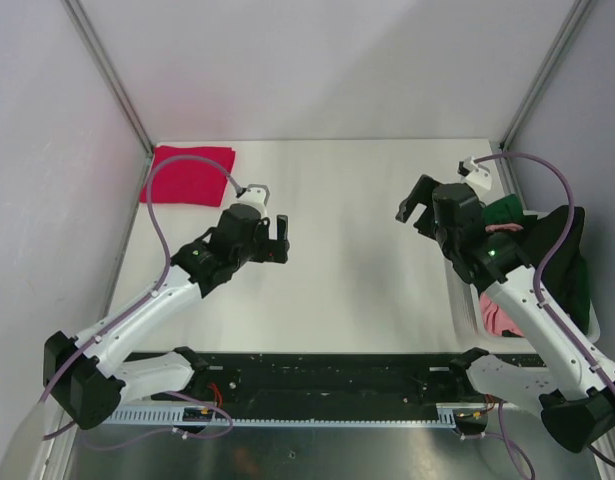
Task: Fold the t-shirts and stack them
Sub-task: Grab crumpled tshirt from bin with the right arm
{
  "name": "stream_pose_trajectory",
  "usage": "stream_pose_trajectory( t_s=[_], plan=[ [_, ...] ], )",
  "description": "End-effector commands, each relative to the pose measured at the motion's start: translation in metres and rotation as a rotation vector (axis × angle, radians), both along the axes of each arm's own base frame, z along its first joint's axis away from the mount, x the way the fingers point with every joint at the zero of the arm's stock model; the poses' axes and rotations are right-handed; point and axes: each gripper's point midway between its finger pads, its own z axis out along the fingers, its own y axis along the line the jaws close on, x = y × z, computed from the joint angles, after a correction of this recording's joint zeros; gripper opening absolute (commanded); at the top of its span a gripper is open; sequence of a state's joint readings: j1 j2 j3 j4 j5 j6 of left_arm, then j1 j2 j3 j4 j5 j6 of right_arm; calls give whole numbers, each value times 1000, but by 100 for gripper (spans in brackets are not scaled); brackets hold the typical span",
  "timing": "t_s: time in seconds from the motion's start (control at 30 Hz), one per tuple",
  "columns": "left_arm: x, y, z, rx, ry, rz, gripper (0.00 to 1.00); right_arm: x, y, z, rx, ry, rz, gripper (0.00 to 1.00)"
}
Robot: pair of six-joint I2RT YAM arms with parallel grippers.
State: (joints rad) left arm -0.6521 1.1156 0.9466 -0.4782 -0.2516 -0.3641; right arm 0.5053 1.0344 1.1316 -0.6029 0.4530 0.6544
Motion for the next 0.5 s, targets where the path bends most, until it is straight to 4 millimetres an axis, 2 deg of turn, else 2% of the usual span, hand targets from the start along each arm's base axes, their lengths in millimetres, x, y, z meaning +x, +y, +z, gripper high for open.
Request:
stream_pose_trajectory(
  t_s=[0.0,0.27,0.37,0.47],
  plan=[
    [5,-1,25,-5,-69,-23,100,-10,-7,1,-22,14,1,99],
    [-3,1,21,24,-84,-83,100,-12,-26,-1,-38,26,-54,99],
    [-4,6,18,44,-91,-82,99,-16,-60,-6,-49,64,-157,99],
    [-7,7,14,49,-88,-89,99,-25,-111,-16,-65,131,-296,99]
  ],
)
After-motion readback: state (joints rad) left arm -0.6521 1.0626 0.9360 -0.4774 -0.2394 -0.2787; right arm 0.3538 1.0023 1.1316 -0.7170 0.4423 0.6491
